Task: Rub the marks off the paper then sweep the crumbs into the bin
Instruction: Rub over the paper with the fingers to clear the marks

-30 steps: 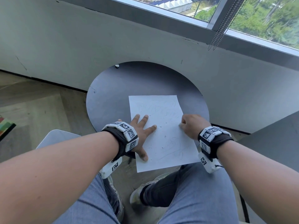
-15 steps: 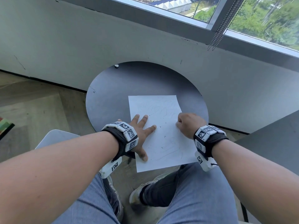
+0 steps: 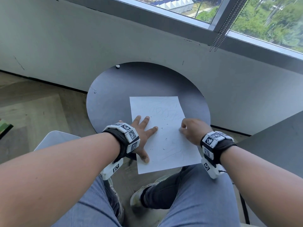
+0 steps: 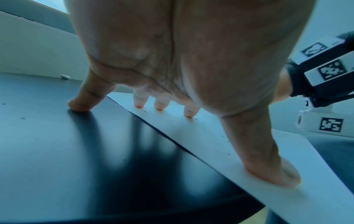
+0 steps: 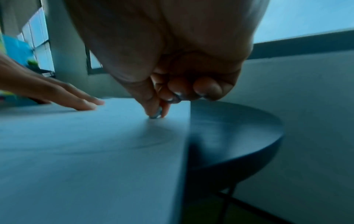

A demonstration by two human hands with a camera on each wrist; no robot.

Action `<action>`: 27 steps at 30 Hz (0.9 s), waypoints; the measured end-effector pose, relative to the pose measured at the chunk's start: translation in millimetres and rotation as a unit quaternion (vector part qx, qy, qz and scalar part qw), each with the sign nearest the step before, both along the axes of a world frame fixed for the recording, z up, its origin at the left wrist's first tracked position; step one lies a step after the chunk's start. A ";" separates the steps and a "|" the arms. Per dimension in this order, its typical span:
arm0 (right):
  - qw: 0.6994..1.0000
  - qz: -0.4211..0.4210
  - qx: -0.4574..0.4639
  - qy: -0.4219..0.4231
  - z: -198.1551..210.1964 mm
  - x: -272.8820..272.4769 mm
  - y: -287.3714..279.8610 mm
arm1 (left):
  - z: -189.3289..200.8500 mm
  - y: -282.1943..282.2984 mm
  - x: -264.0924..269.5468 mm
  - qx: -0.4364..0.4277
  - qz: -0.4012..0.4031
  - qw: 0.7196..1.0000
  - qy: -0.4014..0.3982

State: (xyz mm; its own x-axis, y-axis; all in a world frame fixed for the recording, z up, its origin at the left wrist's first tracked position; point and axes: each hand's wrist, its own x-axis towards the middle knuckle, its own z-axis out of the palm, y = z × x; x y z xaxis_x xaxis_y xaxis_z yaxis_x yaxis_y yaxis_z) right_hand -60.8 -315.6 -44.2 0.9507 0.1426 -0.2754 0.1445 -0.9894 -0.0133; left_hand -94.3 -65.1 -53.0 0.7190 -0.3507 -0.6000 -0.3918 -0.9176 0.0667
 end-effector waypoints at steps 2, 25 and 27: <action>0.999 -0.018 -0.040 -0.019 1.0 4.4 -3.8 | 0.0 0.4 -0.6 0.001 -0.002 1.000 -0.001; 0.993 0.114 -0.009 0.006 7.8 -49.4 51.3 | -3.5 1.3 0.2 -0.013 0.022 1.000 -0.003; 0.986 0.162 0.017 0.033 7.4 -64.0 64.0 | -3.5 0.2 0.7 -0.013 0.025 1.000 -0.001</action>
State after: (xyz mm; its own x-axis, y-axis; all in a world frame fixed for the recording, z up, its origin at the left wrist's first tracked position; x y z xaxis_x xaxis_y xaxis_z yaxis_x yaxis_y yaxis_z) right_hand -124.9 -251.6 -36.7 0.8337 0.4469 -0.3244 0.4515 -0.8898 -0.0656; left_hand -93.6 -64.9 -56.5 0.7372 -0.3304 -0.5894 -0.3465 -0.9337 0.0901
